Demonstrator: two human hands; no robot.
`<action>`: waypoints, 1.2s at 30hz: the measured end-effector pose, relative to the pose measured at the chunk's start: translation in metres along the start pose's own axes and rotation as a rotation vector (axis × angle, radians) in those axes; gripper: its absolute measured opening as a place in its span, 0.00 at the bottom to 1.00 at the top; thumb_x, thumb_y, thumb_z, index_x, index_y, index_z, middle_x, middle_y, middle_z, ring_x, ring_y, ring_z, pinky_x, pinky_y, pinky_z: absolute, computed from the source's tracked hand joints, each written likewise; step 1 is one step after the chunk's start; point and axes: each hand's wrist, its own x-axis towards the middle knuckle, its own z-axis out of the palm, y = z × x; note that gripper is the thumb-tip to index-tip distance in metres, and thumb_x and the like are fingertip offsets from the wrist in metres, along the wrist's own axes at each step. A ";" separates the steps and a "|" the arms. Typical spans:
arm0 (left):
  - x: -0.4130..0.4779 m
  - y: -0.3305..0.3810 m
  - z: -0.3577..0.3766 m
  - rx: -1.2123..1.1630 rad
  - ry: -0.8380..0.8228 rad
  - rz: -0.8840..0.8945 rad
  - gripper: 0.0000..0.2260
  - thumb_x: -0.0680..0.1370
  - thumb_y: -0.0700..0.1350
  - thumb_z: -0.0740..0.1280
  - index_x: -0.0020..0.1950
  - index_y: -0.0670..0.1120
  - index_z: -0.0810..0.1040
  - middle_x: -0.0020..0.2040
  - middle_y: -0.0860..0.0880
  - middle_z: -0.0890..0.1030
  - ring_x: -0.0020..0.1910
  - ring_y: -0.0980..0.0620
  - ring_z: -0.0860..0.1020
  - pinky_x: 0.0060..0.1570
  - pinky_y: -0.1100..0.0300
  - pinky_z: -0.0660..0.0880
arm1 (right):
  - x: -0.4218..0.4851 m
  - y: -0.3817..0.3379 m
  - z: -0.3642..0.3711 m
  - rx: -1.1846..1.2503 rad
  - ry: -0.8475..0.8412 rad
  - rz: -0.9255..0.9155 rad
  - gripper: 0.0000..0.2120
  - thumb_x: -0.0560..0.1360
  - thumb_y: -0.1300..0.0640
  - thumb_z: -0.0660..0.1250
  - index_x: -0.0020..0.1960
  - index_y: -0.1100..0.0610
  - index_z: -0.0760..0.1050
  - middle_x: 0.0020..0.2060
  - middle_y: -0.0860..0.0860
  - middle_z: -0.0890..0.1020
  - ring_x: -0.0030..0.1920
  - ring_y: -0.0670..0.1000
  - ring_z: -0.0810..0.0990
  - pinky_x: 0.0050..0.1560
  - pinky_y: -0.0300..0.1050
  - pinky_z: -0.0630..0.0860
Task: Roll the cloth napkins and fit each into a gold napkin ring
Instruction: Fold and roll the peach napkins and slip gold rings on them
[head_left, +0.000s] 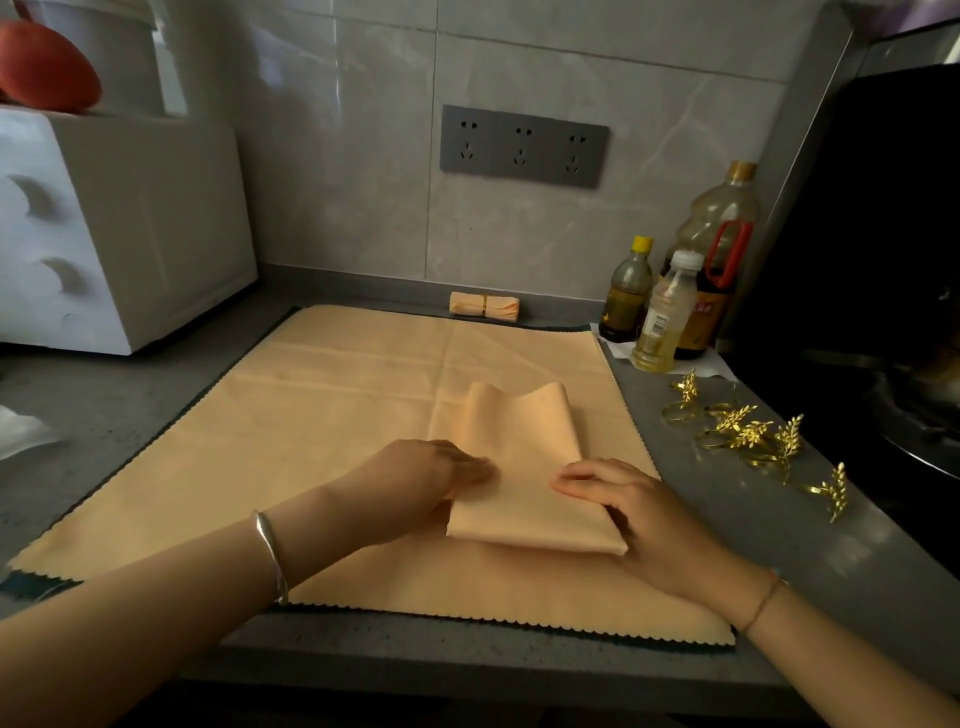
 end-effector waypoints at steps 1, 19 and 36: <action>0.001 -0.002 0.000 -0.031 0.032 -0.017 0.23 0.80 0.45 0.60 0.74 0.57 0.62 0.71 0.54 0.68 0.68 0.55 0.67 0.66 0.63 0.63 | 0.001 0.001 0.000 0.032 0.013 0.006 0.29 0.70 0.61 0.72 0.68 0.45 0.69 0.61 0.35 0.67 0.62 0.34 0.64 0.63 0.25 0.61; 0.045 -0.022 0.011 -0.684 0.195 -0.574 0.13 0.74 0.56 0.68 0.44 0.46 0.82 0.34 0.54 0.76 0.34 0.56 0.72 0.31 0.66 0.65 | 0.070 0.025 0.007 0.642 0.275 0.639 0.13 0.70 0.60 0.73 0.53 0.58 0.75 0.40 0.52 0.81 0.41 0.52 0.80 0.43 0.48 0.78; 0.077 -0.030 0.006 -0.820 0.237 -0.573 0.15 0.79 0.51 0.63 0.60 0.44 0.78 0.59 0.48 0.78 0.52 0.52 0.74 0.52 0.60 0.71 | 0.067 0.021 0.015 0.534 0.346 0.583 0.10 0.69 0.57 0.74 0.49 0.55 0.78 0.32 0.48 0.78 0.33 0.46 0.75 0.34 0.38 0.70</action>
